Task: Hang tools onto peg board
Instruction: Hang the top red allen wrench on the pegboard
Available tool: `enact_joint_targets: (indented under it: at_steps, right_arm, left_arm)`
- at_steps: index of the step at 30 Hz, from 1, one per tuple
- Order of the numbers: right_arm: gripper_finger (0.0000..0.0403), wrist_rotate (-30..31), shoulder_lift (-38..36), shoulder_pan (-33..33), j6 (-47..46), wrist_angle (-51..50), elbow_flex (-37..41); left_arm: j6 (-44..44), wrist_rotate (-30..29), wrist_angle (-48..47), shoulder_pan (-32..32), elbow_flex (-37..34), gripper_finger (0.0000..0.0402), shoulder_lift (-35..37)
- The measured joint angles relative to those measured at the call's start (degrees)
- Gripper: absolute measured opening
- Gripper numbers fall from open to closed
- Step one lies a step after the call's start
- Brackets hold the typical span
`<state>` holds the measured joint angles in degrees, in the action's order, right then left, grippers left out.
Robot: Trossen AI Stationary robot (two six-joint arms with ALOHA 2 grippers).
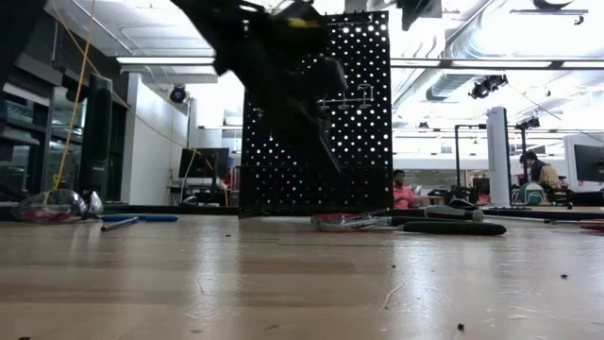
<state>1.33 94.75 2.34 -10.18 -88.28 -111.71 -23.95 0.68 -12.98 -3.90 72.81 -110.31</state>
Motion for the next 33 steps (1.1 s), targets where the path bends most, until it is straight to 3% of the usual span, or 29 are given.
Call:
enact_joint_targets:
  at_steps: [5, 9, 14, 20, 30, 33]
  right_arm:
    - [0.0158, 4.2, -6.1, -2.8, -10.5, 0.8, 1.0]
    - [0.0158, 7.9, -9.5, -5.3, -16.7, 1.7, 1.0]
    - [0.0158, 11.8, -11.3, -7.7, -19.8, 2.3, 1.0]
    - [0.0158, 12.4, -11.2, -9.0, -19.5, 2.2, 1.0]
    - [0.0158, 13.2, -11.2, -8.9, -17.8, 1.5, 1.0]
    - [0.0158, 13.3, -11.2, -8.9, -16.9, 1.3, 1.0]
  left_arm:
    - [-8.2, -5.2, -2.4, 0.3, 8.2, 0.0125, -7.6]
    - [-13.8, -8.3, -7.8, -0.5, 13.1, 0.0143, -11.7]
    - [-17.4, -6.3, -13.0, -1.8, 15.8, 0.013, -13.1]
    - [-20.2, -5.9, -13.6, -1.8, 15.7, 0.0106, -12.7]
    - [-18.3, -6.0, -15.0, -1.3, 15.9, 0.009, -10.8]
    - [-17.4, -2.2, -17.9, -1.5, 17.2, 0.009, -10.8]
